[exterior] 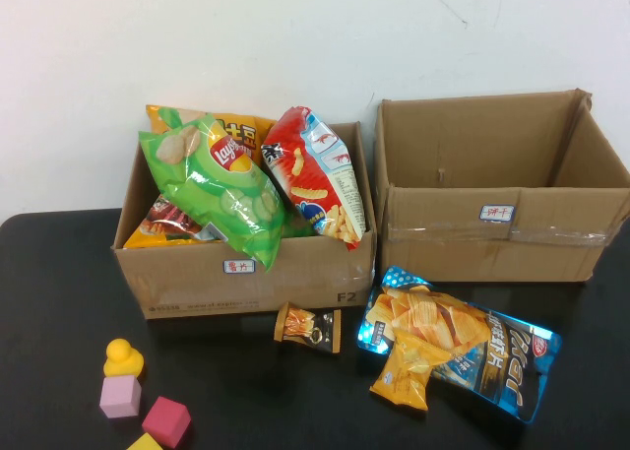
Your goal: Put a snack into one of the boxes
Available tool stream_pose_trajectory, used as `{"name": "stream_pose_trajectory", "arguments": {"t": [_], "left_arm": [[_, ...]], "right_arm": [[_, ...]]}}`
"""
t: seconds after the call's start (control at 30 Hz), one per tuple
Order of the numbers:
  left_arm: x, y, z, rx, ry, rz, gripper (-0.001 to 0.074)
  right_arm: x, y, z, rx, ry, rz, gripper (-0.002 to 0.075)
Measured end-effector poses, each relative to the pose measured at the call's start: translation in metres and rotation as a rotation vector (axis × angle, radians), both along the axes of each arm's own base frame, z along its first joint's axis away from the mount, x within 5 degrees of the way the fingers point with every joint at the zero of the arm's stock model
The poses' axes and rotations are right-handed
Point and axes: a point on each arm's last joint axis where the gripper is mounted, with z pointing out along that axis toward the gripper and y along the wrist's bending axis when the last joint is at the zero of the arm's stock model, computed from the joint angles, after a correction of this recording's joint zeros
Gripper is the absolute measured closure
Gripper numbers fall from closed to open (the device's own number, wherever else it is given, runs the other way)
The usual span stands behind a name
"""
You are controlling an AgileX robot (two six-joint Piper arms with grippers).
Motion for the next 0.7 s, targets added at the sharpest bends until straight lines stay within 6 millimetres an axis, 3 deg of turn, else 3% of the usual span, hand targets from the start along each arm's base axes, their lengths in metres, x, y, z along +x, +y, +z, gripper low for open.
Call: {"name": "stream_pose_trajectory", "arguments": {"t": [0.5,0.7], "left_arm": [[0.0,0.0,0.001,-0.008,-0.006,-0.001,0.0736],[0.004,-0.002,0.014,-0.047,-0.179,-0.008,0.0736]], "right_arm": [[0.001,0.0,0.001,0.002,-0.015,0.0,0.0401],[0.005,0.0,0.021,0.013,-0.246,0.002,0.0401]]}}
